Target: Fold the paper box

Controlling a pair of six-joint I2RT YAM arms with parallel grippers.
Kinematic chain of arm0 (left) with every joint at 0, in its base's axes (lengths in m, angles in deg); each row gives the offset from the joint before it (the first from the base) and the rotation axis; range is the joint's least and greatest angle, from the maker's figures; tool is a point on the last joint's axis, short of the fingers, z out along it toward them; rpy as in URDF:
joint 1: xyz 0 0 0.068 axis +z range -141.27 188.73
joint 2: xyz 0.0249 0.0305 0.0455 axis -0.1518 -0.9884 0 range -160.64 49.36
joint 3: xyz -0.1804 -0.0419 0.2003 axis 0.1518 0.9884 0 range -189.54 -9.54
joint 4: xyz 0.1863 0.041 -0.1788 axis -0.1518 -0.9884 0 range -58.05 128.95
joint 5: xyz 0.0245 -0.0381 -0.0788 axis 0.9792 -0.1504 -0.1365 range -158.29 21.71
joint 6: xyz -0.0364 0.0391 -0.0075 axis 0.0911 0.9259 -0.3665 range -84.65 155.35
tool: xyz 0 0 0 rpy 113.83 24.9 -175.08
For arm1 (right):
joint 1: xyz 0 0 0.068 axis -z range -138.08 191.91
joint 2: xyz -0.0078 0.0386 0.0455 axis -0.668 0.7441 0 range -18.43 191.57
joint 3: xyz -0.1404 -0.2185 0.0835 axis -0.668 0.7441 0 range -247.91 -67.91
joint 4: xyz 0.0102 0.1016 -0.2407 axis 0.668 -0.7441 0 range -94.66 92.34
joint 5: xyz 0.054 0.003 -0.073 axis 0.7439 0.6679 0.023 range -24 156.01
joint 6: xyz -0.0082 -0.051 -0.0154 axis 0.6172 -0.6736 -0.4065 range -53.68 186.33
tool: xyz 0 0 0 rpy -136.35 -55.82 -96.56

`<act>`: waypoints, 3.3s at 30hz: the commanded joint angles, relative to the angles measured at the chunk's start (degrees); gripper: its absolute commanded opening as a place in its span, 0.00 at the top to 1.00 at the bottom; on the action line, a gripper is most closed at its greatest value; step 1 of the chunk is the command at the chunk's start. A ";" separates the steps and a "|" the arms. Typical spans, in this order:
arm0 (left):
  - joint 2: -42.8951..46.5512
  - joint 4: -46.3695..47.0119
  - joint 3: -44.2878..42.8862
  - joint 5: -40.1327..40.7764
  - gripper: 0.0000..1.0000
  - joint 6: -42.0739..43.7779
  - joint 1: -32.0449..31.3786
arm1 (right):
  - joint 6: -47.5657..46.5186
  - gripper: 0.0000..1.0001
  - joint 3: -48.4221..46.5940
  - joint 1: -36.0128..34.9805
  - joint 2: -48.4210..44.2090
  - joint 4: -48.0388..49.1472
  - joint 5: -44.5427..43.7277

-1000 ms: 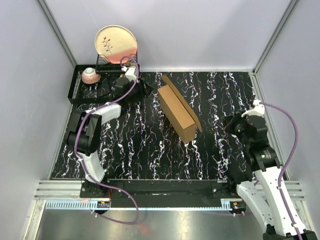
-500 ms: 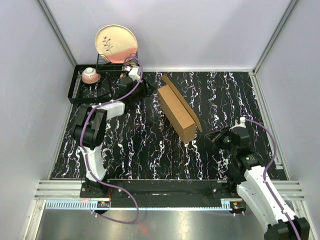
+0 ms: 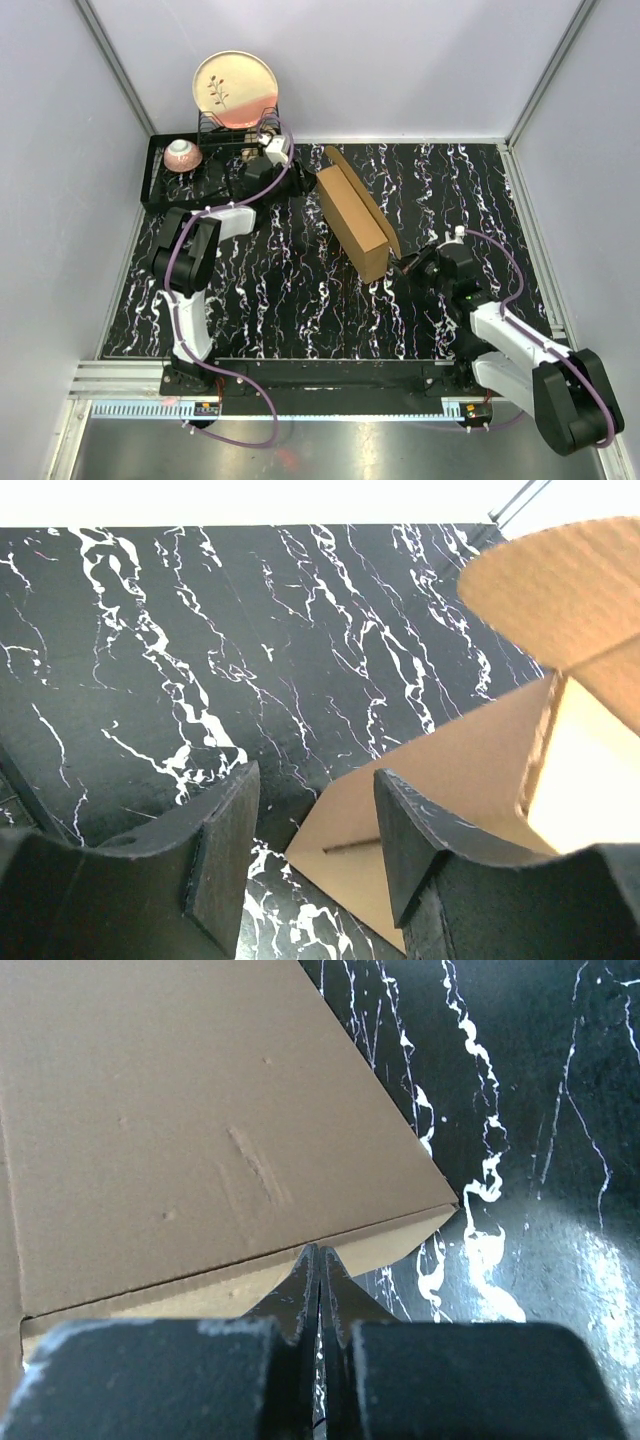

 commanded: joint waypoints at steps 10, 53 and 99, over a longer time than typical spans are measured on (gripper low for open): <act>1.41 0.83 4.48 -2.52 0.48 0.50 -3.03 | 0.44 1.00 -0.30 -0.46 2.32 8.86 -2.90; 8.27 -23.61 -4.56 29.47 0.46 -7.14 -6.55 | -12.57 0.88 -7.43 -0.46 -28.10 -30.63 -4.67; 10.37 -8.93 4.48 26.67 0.48 -6.18 -10.06 | -7.47 0.88 1.55 -1.61 -7.11 5.41 10.11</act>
